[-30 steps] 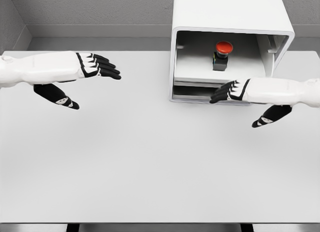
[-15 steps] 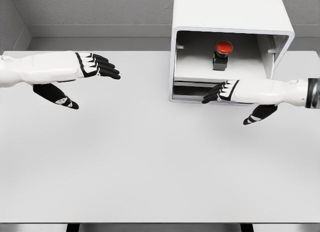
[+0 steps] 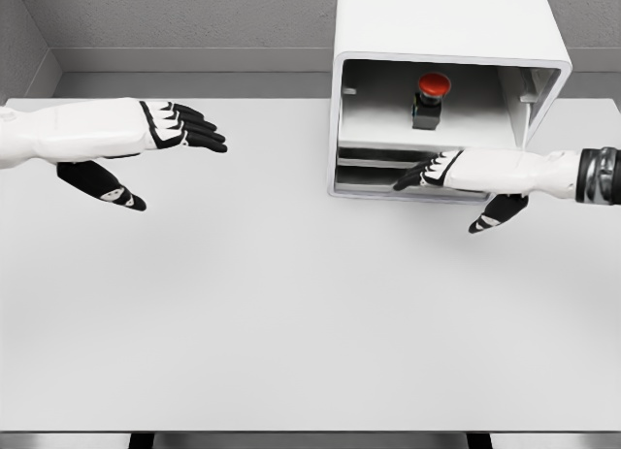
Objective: Slide open multi-storey tabletop storage cabinets and put open load switch and slide close multi-storey tabletop storage cabinets
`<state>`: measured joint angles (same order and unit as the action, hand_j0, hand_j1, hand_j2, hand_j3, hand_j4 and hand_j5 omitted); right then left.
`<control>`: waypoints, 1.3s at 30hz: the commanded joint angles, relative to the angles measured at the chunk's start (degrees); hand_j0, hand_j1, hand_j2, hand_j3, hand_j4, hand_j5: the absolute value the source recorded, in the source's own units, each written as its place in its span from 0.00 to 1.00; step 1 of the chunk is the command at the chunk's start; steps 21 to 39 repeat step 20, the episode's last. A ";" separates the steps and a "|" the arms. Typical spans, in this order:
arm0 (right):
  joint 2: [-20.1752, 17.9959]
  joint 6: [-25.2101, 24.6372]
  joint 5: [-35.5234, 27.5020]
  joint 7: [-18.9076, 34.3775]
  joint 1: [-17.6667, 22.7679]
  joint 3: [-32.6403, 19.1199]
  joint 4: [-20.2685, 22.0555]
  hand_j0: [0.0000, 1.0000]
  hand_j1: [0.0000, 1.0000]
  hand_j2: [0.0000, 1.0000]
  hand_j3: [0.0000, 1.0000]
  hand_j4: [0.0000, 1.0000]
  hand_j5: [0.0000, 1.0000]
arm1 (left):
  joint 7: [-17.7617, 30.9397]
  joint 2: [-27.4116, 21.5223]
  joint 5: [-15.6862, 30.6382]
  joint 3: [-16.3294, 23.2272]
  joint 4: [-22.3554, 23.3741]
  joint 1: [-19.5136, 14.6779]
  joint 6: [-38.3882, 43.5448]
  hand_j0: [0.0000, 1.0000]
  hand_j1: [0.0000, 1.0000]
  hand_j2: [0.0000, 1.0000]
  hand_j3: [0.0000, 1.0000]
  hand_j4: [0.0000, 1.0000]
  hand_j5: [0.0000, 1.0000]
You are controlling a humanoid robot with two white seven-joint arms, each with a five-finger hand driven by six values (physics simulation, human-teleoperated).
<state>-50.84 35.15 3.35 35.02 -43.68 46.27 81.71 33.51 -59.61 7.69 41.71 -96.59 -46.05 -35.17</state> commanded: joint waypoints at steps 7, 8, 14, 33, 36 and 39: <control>1.80 -0.15 1.13 -0.02 -1.32 1.19 1.52 1.00 1.00 1.00 1.00 1.00 1.00 | -0.03 -0.16 0.40 -0.05 0.00 0.00 0.17 1.00 1.00 1.00 1.00 1.00 1.00; 1.27 -0.15 1.13 -0.02 -1.23 1.19 4.68 1.00 1.00 1.00 1.00 1.00 1.00 | -0.03 -0.16 0.40 0.04 0.00 0.00 0.17 1.00 1.00 1.00 1.00 1.00 1.00; -8.75 -0.15 0.52 -0.02 -0.35 0.93 11.72 1.00 1.00 1.00 1.00 1.00 1.00 | -0.03 -0.16 0.31 0.04 0.26 0.00 0.17 1.00 1.00 1.00 1.00 1.00 1.00; -10.77 -0.15 0.34 -0.13 1.32 0.84 11.72 1.00 1.00 1.00 1.00 1.00 1.00 | 0.06 -0.25 0.31 0.04 0.17 0.96 0.17 1.00 1.00 1.00 1.00 1.00 1.00; -10.77 -0.15 0.34 -0.13 1.32 0.84 11.72 1.00 1.00 1.00 1.00 1.00 1.00 | 0.06 -0.25 0.31 0.04 0.17 0.96 0.17 1.00 1.00 1.00 1.00 1.00 1.00; -10.77 -0.15 0.34 -0.13 1.32 0.84 11.72 1.00 1.00 1.00 1.00 1.00 1.00 | 0.06 -0.25 0.31 0.04 0.17 0.96 0.17 1.00 1.00 1.00 1.00 1.00 1.00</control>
